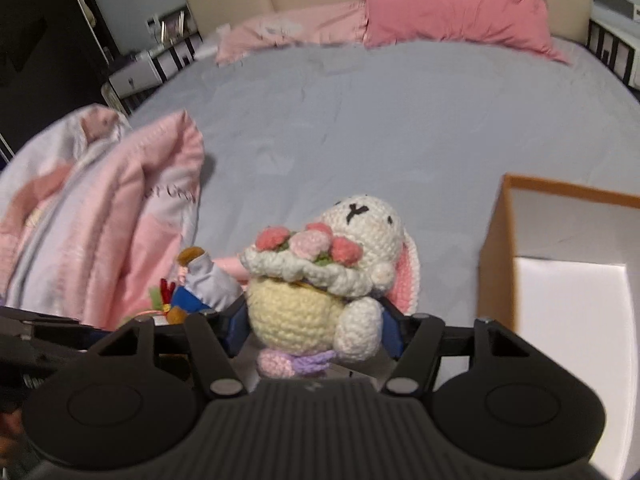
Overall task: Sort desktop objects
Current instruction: 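Lift and carry the bunny and the plush dog over the orange box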
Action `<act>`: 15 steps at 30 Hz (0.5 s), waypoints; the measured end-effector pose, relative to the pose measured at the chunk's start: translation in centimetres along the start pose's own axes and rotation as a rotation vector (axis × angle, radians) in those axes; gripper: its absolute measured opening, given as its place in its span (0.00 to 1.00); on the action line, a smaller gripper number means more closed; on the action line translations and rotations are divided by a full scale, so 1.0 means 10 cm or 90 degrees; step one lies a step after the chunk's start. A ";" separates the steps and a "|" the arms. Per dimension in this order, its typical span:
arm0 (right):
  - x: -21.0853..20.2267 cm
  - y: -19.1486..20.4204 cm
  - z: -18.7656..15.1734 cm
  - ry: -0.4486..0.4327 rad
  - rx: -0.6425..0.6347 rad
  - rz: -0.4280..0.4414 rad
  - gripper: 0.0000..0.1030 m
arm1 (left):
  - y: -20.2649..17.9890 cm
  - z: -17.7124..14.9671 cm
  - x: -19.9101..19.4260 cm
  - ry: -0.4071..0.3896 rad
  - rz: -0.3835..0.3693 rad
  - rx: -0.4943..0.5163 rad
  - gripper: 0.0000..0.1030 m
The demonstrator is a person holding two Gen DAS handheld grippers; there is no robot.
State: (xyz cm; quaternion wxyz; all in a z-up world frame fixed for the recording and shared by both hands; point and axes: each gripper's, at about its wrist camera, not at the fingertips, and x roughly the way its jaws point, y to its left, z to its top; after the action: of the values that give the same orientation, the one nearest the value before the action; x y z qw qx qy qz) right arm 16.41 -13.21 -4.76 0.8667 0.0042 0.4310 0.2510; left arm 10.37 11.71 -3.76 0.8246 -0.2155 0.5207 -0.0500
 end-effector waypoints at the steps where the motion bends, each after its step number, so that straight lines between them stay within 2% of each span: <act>1: -0.08 -0.01 -0.01 -0.007 0.003 0.000 0.63 | 0.02 0.01 0.01 -0.006 -0.003 -0.008 0.63; 4: -0.34 -0.07 -0.09 -0.027 0.005 -0.010 0.63 | -0.20 -0.08 0.04 -0.006 0.009 0.026 0.63; 7: -0.55 -0.14 -0.22 -0.036 0.006 -0.018 0.63 | -0.28 -0.20 0.13 0.023 -0.045 0.016 0.64; 8: -0.62 -0.18 -0.27 -0.038 0.010 -0.023 0.63 | -0.32 -0.25 0.14 0.032 -0.051 0.013 0.64; 12: -0.78 -0.29 -0.46 -0.041 0.027 -0.046 0.64 | -0.46 -0.46 0.46 0.074 -0.009 0.043 0.65; 15: -0.91 -0.38 -0.62 -0.040 0.035 -0.060 0.64 | -0.52 -0.59 0.60 0.093 -0.004 0.058 0.67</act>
State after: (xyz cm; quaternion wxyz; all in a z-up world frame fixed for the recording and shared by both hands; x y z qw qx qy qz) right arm 8.84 -21.77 -2.72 0.8904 0.0159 0.4098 0.1976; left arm 8.62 3.40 -8.81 0.7931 -0.1749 0.5762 -0.0920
